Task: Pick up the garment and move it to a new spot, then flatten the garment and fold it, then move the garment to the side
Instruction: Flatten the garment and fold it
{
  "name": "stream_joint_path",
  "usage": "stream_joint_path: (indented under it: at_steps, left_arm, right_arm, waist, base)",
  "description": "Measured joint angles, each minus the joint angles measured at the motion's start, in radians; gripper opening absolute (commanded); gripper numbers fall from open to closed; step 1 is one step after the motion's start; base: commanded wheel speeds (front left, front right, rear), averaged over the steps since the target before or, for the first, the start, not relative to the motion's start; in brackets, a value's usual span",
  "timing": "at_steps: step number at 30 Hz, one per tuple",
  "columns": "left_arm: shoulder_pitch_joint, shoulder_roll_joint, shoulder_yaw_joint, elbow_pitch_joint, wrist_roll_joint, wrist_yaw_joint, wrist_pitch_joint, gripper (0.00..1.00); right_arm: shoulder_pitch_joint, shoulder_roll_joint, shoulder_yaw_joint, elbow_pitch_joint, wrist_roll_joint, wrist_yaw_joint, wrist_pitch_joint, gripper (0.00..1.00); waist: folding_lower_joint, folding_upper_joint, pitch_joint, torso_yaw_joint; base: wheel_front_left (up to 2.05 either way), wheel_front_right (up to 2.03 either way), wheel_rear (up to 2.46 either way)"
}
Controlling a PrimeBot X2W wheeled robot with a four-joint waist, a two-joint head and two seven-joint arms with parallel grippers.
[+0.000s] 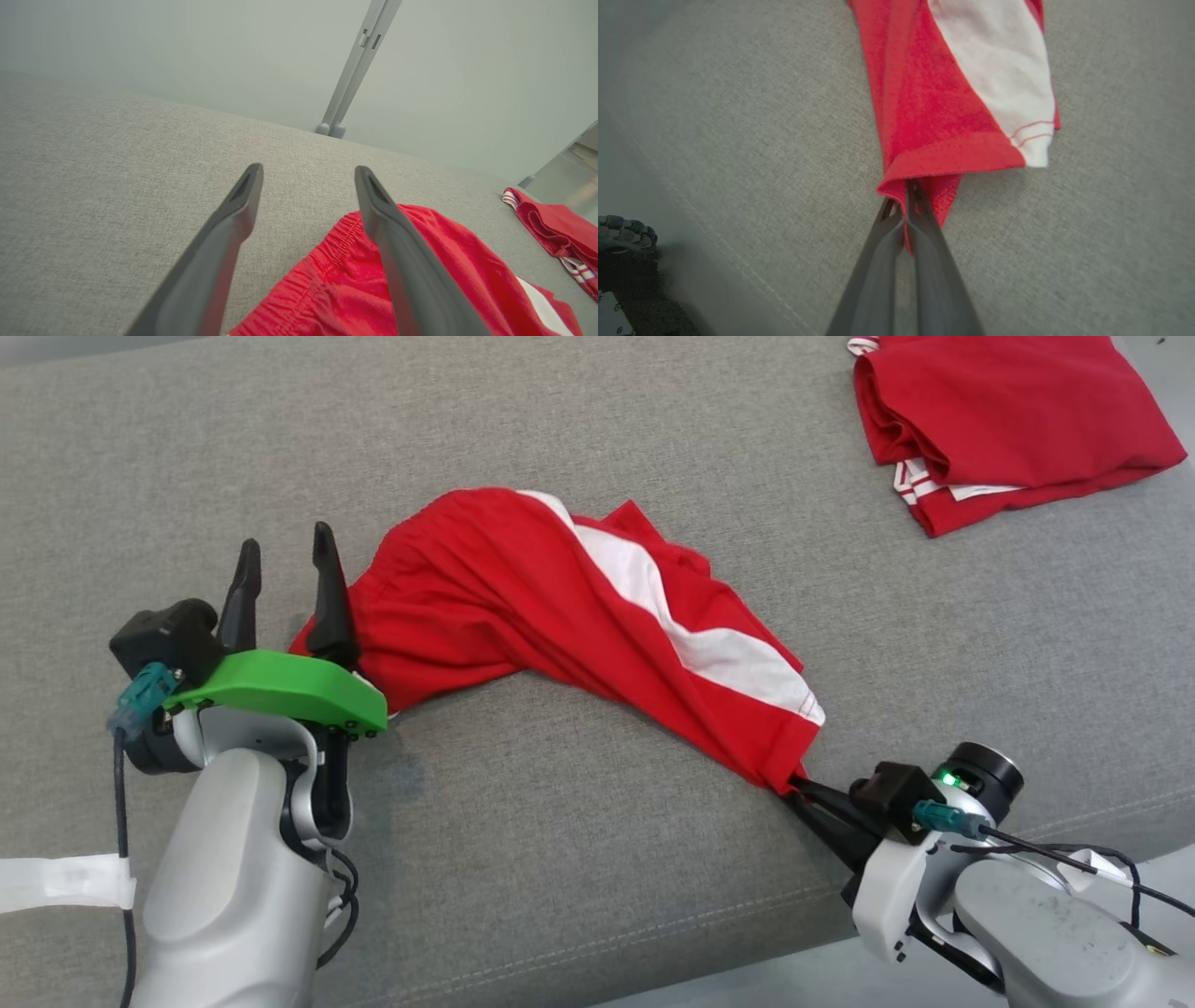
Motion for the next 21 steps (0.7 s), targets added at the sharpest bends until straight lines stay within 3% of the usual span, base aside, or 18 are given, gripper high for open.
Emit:
stream_joint_path:
  at_steps: [7, 8, 9, 10, 15, 21]
  left_arm:
    - [-0.003, 0.001, -0.095, 0.019, 0.005, -0.035, 0.021, 1.0]
    - [-0.005, 0.001, -0.105, 0.02, 0.006, -0.04, 0.034, 1.0]
    - [-0.007, 0.002, -0.119, 0.021, 0.006, -0.046, 0.046, 1.0]
    - [-0.012, 0.002, -0.132, 0.021, 0.007, -0.052, 0.058, 1.0]
    - [-0.088, 0.003, -0.206, 0.011, 0.025, -0.068, 0.116, 1.0]
    - [-0.201, 0.002, -0.298, 0.045, 0.077, -0.065, 0.262, 1.0]
  right_arm:
    - [0.014, -0.015, -0.03, 0.08, -0.014, -0.006, -0.006, 0.0]
    - [0.014, -0.011, -0.032, 0.084, -0.014, -0.012, -0.006, 0.11]
    - [0.014, -0.008, -0.035, 0.087, -0.014, -0.012, -0.008, 0.3]
    - [0.015, -0.005, -0.039, 0.089, -0.014, -0.02, -0.008, 1.0]
    - [0.015, -0.003, -0.07, 0.093, -0.014, -0.039, -0.008, 1.0]
    - [0.04, -0.012, -0.077, 0.092, -0.013, -0.034, -0.007, 1.0]
  waist:
    - [0.0, 0.0001, 0.002, -0.023]
    - [0.0, 0.0, 0.002, -0.024]
    - [0.0, 0.0, 0.001, -0.024]
    - [0.0, 0.0, 0.001, -0.024]
    - [0.0, 0.0, -0.006, -0.022]
    - [0.0, 0.0001, -0.019, -0.024]
  base:
    - [0.0, 0.0, 0.0]
    - [0.0, 0.0, 0.0]
    - [0.0, 0.0, 0.0]
    - [0.0, 0.0, 0.0]
    - [0.0, 0.0, 0.0]
    - [0.0, 0.0, 0.0]
